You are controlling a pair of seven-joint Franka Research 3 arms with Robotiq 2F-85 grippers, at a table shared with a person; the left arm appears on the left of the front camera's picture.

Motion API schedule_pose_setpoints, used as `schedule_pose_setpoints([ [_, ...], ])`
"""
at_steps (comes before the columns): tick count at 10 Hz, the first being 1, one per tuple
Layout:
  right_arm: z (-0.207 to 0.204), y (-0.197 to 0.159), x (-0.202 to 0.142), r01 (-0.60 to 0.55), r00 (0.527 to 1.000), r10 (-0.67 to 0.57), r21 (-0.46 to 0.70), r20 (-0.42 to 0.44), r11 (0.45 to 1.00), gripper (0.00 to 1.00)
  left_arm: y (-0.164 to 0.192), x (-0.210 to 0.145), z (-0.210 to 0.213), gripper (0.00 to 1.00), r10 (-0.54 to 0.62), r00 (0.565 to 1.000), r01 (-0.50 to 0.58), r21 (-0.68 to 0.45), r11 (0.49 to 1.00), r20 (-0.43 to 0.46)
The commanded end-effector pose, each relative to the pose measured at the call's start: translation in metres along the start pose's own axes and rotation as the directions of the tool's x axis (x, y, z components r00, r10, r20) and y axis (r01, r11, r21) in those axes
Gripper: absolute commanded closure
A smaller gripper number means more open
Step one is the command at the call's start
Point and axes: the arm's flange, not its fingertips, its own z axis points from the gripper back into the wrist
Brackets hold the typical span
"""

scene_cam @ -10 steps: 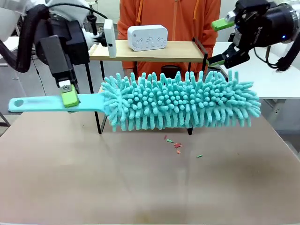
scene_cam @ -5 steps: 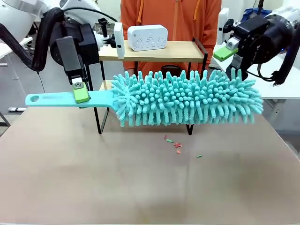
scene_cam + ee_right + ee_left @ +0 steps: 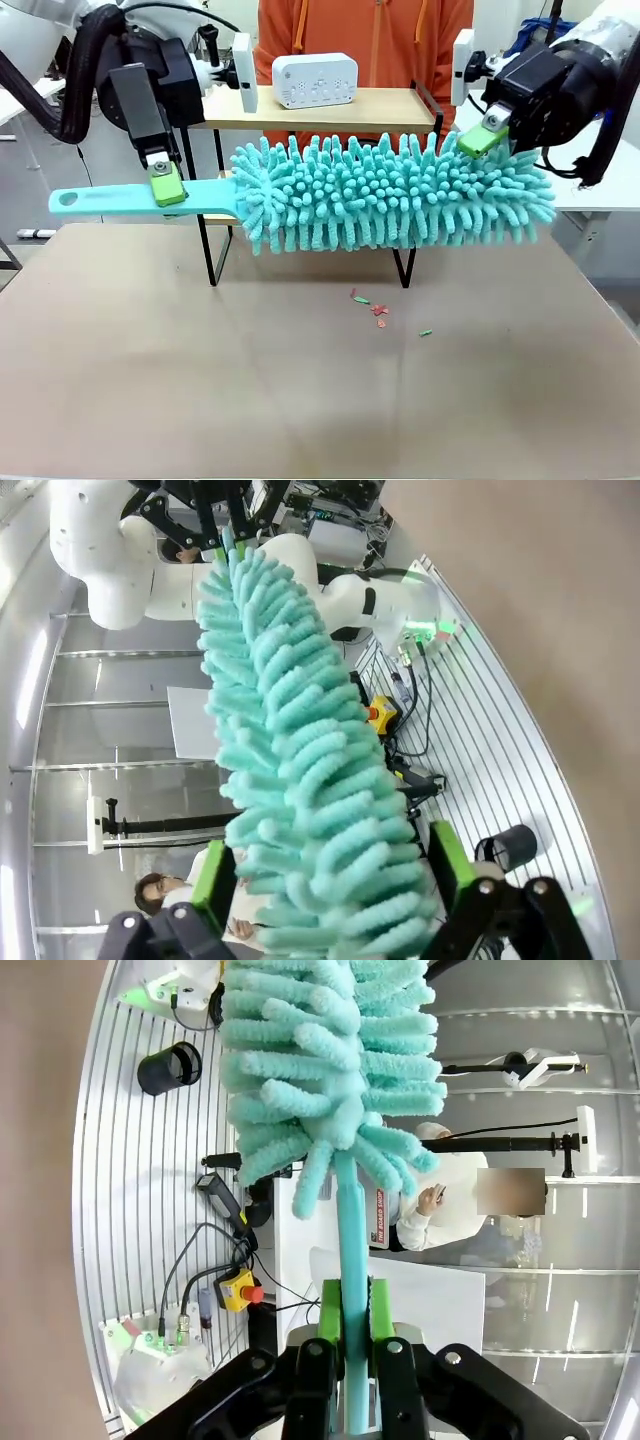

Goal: Clean the shelf.
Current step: Hand the Duster back to the human.

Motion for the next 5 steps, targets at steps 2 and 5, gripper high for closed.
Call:
schedule_pose_setpoints([
  [2, 0.0010, 0.0019, -0.0014, -0.034, 0.999, 0.034, -0.002, -0.026, 0.999, 0.00, -0.0101, -0.0035, 0.0143, 0.88, -0.027, 0.999, 0.027, -0.024, 0.999, 0.020],
  [5, -0.0008, 0.0032, -0.0009, -0.041, 0.997, 0.041, 0.003, -0.061, 0.999, 0.58, -0.0100, -0.0028, 0.0153, 0.88, -0.018, 1.000, 0.018, -0.023, 1.000, 0.013],
])
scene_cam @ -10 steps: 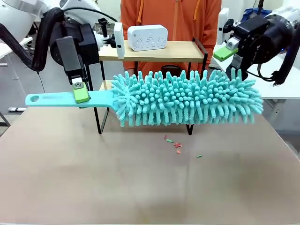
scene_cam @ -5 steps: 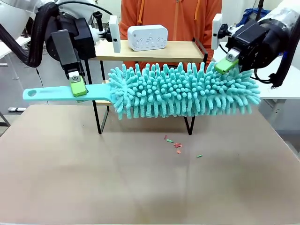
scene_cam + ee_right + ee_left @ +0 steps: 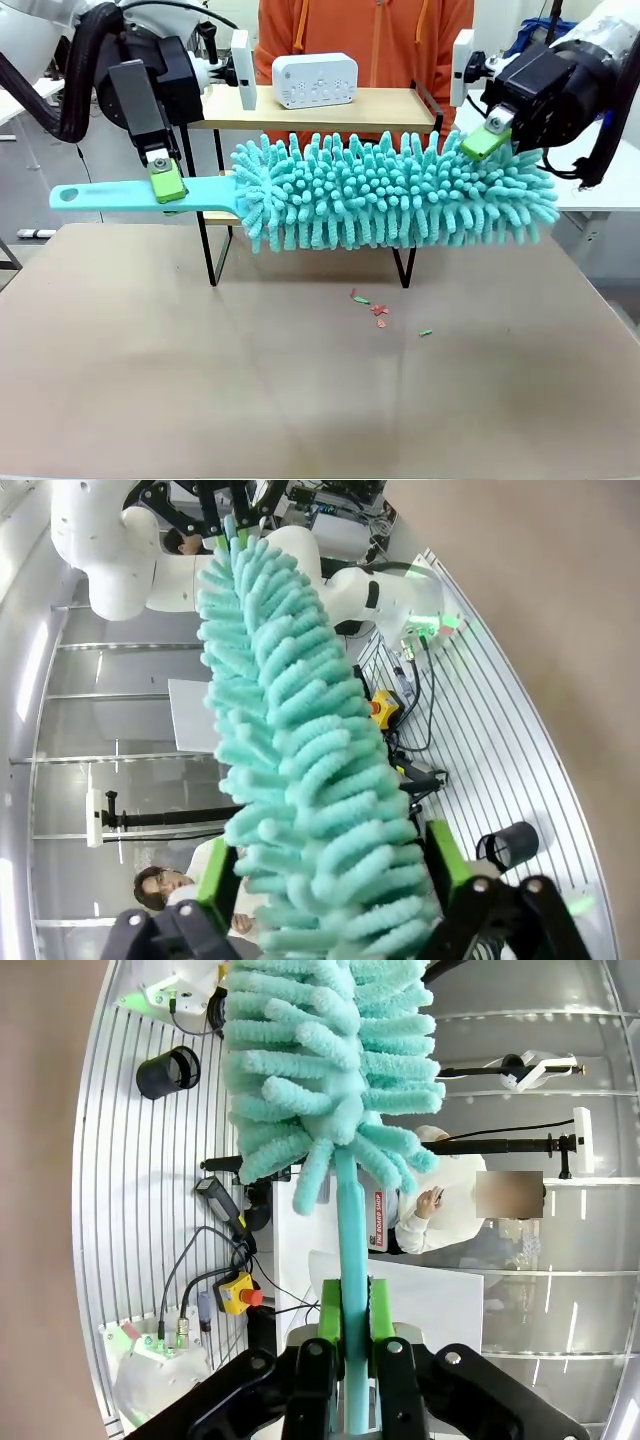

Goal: Clean the shelf.
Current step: Hand the Duster back to the human.

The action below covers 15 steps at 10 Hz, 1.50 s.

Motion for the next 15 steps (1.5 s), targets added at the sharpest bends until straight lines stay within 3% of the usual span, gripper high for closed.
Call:
schedule_pose_setpoints([
  [1, 0.001, 0.002, 0.000, -0.037, 0.998, 0.037, -0.004, -0.047, 0.999, 0.59, -0.009, -0.002, 0.012, 0.88, -0.013, 1.000, 0.013, -0.019, 1.000, -0.001],
  [2, 0.001, 0.004, -0.001, -0.046, 0.997, 0.046, 0.002, -0.058, 0.999, 1.00, -0.010, -0.002, 0.011, 0.88, -0.017, 1.000, 0.017, -0.021, 1.000, -0.002],
  [3, 0.001, 0.005, -0.001, -0.048, 0.997, 0.048, 0.003, -0.064, 0.999, 0.64, -0.011, -0.002, 0.011, 0.88, -0.017, 1.000, 0.017, -0.018, 1.000, -0.004],
  [4, 0.000, 0.005, -0.002, -0.052, 0.995, 0.054, 0.018, -0.080, 0.998, 1.00, -0.011, -0.002, 0.012, 0.88, -0.016, 1.000, 0.016, -0.017, 1.000, -0.005],
  [11, 0.002, 0.000, 0.000, -0.010, 0.997, 0.012, 0.015, -0.082, 1.000, 1.00, -0.012, -0.003, 0.013, 0.88, -0.019, 1.000, 0.019, -0.004, 1.000, 0.016],
  [12, 0.003, -0.002, 0.000, -0.005, 0.997, 0.006, 0.013, -0.082, 1.000, 1.00, -0.013, -0.005, 0.014, 0.31, -0.023, 0.999, 0.022, 0.030, 0.999, 0.033],
  [13, 0.004, -0.002, -0.001, -0.001, 0.997, 0.002, 0.014, -0.077, 1.000, 1.00, -0.015, -0.009, 0.017, 0.31, -0.033, 0.996, 0.030, 0.035, 0.999, 0.084],
  [14, 0.006, -0.003, -0.001, 0.000, 0.998, 0.001, 0.020, -0.069, 1.000, 1.00, -0.018, -0.017, 0.023, 0.00, -0.054, 0.989, 0.049, 0.037, 0.998, 0.135],
  [15, 0.008, -0.005, -0.002, 0.006, 0.998, -0.004, 0.025, -0.062, 1.000, 1.00, -0.017, -0.032, 0.033, 0.27, -0.058, 0.971, 0.049, 0.048, 0.998, 0.230],
])
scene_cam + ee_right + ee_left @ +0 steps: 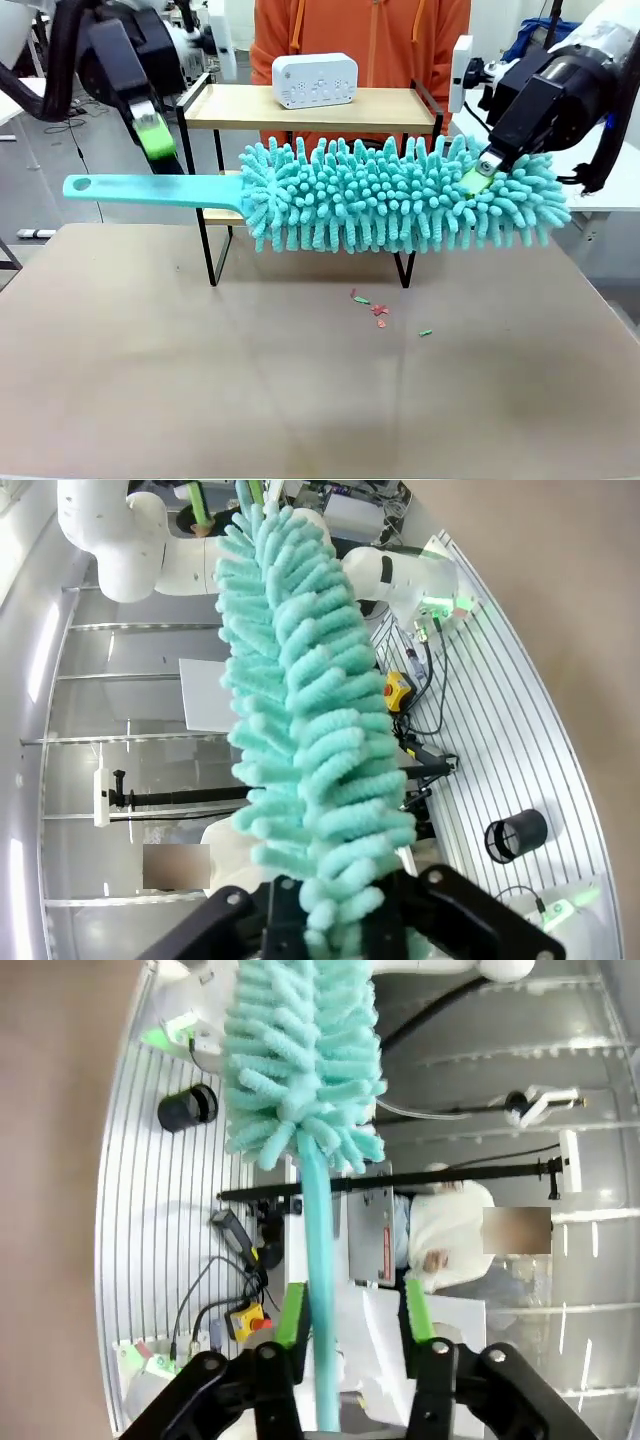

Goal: Clean the shelf.
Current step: Hand the Duster back to the human.

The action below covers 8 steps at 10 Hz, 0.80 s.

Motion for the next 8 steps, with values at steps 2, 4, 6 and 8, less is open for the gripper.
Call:
schedule_pose_setpoints([
  [2, 0.015, -0.003, -0.005, 0.009, 1.000, -0.009, 0.000, 0.011, 1.000, 1.00, 0.004, -0.055, 0.037, 0.00, -0.003, 0.925, -0.027, 0.073, 0.997, 0.381],
  [4, 0.036, 0.000, -0.021, -0.005, 0.996, 0.003, 0.022, 0.085, 1.000, 1.00, 0.015, -0.127, 0.082, 0.00, 0.029, 0.585, -0.271, 0.162, 0.949, 0.810],
  [6, 0.068, 0.007, -0.045, -0.015, 0.975, 0.004, 0.048, 0.221, 0.999, 1.00, 0.029, -0.182, 0.100, 0.00, -0.033, 0.200, -0.433, 0.119, 0.893, 0.979],
  [8, 0.120, 0.024, -0.088, -0.091, 0.857, 0.040, 0.074, 0.515, 0.993, 1.00, 0.058, -0.213, 0.107, 0.00, -0.081, -0.073, -0.479, 0.037, 0.877, 0.994],
])
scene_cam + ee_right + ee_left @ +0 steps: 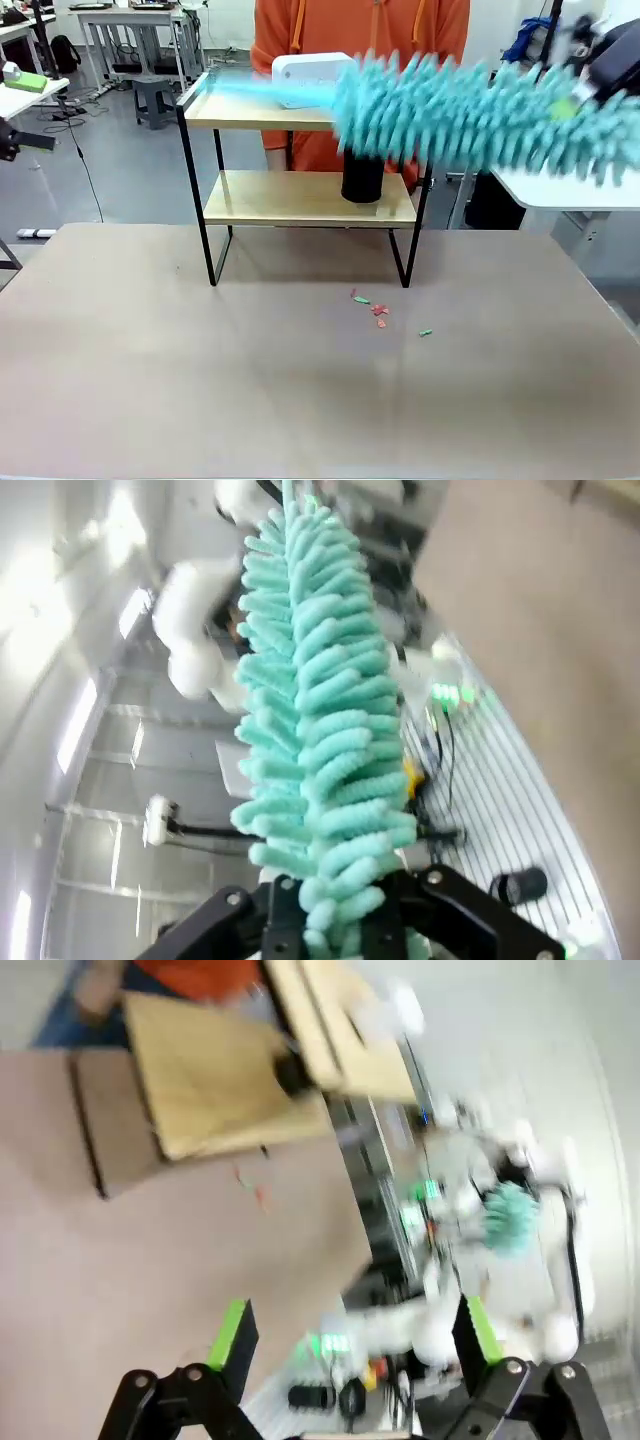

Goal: Clean the shelf.
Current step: Hand the Duster back to the human.

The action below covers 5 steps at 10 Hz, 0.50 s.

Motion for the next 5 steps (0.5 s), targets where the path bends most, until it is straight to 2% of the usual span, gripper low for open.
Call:
schedule_pose_setpoints([
  [1, 0.047, 0.016, -0.028, -0.083, 0.930, 0.048, 0.081, 0.365, 0.993, 1.00, 0.010, -0.011, -0.031, 0.00, 0.075, 0.886, -0.109, 0.049, 0.993, 0.458],
  [2, 0.076, 0.009, -0.046, -0.097, 0.844, 0.031, 0.095, 0.535, 0.991, 1.00, 0.023, -0.008, -0.035, 0.00, 0.086, 0.887, -0.123, 0.052, 0.991, 0.454],
  [3, 0.101, -0.010, -0.070, -0.055, 0.743, -0.035, 0.114, 0.668, 0.992, 1.00, 0.032, -0.005, -0.039, 0.00, 0.127, 0.894, -0.145, 0.007, 0.989, 0.431],
  [4, 0.114, -0.034, -0.090, 0.039, 0.655, -0.112, 0.115, 0.747, 0.993, 1.00, 0.033, -0.008, -0.001, 0.00, 0.107, 0.943, -0.129, 0.050, 0.990, 0.314],
  [5, 0.120, -0.062, -0.105, 0.190, 0.543, -0.207, 0.121, 0.814, 0.974, 1.00, 0.033, -0.008, -0.001, 0.00, 0.107, 0.943, -0.129, 0.050, 0.990, 0.314],
])
